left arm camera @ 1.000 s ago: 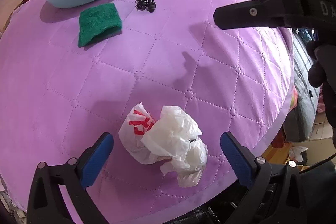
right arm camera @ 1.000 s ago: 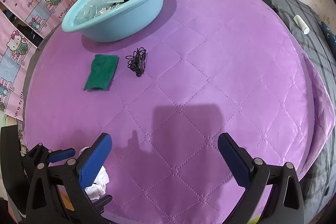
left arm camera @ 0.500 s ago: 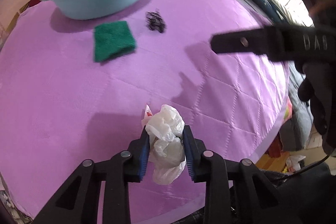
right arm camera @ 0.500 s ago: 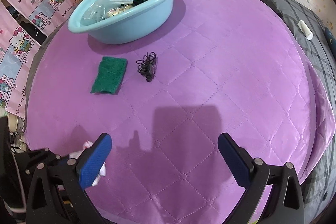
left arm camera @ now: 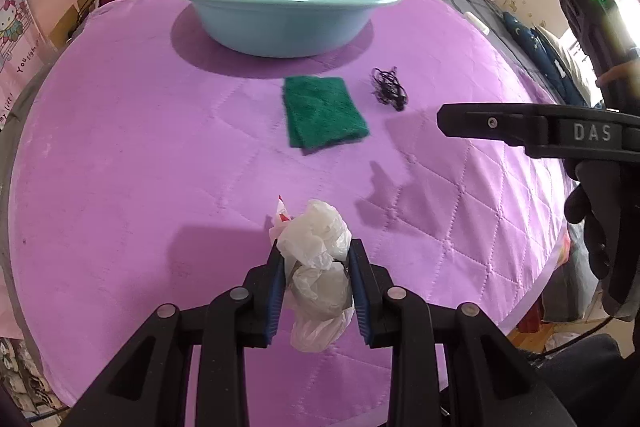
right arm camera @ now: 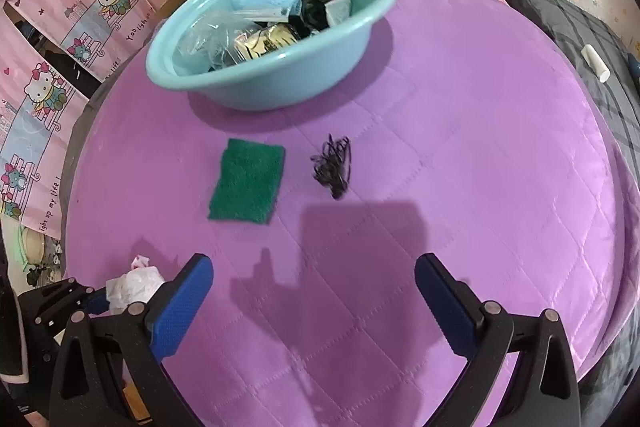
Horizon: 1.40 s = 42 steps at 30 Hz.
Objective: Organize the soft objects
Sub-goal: 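Grasp the green scouring pad with the right tool while the left tool holds the bag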
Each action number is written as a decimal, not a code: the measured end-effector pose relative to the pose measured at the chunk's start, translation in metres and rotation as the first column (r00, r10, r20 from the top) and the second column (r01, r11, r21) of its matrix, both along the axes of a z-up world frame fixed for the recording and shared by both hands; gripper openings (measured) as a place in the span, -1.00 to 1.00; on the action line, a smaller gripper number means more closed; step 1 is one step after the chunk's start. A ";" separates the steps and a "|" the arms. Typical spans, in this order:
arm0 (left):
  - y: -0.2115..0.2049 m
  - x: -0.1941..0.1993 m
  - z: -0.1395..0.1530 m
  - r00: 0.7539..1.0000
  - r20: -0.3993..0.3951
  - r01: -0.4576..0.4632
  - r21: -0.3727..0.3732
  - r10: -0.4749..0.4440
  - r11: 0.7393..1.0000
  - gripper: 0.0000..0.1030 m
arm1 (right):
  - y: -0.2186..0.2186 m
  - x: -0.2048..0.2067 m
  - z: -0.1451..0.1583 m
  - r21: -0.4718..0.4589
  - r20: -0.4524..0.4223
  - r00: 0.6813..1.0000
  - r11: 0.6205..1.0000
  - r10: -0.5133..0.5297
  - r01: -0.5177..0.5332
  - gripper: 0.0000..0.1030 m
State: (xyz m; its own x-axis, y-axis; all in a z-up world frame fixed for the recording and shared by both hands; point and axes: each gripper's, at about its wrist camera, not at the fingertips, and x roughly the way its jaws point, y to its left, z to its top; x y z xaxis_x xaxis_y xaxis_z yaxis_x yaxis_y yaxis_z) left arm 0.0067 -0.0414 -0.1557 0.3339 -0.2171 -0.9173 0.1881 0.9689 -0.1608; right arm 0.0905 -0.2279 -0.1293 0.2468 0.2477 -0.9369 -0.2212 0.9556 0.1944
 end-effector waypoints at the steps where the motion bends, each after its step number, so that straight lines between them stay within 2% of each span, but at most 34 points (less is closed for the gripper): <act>1: 0.006 0.001 0.001 1.000 0.001 -0.003 -0.002 0.003 1.000 -0.36 | 0.004 0.002 -0.001 -0.002 0.003 1.000 1.000 -0.002 0.003 1.00; 12: 0.044 0.022 0.008 1.000 0.030 0.001 -0.011 -0.001 1.000 -0.35 | 0.039 0.027 -0.017 -0.036 0.015 1.000 0.999 -0.005 0.006 1.00; 20: 0.062 0.036 -0.001 1.000 0.024 0.018 -0.008 -0.017 1.000 -0.35 | 0.050 0.050 -0.043 -0.073 0.003 1.000 0.997 -0.018 0.018 1.00; 25: 0.071 0.041 -0.007 0.999 0.013 0.030 -0.002 -0.030 1.000 -0.35 | 0.051 0.061 -0.059 -0.057 -0.018 0.999 0.998 -0.030 0.029 1.00; 34: 0.075 0.052 -0.015 0.999 0.000 0.049 -0.009 -0.049 0.999 -0.35 | 0.074 0.064 -0.072 -0.013 -0.045 0.999 1.000 0.019 -0.020 1.00; 42: 0.078 0.058 -0.013 0.999 0.004 0.048 -0.022 -0.048 0.999 -0.35 | 0.095 0.061 -0.079 -0.071 -0.058 0.998 0.997 0.036 -0.040 1.00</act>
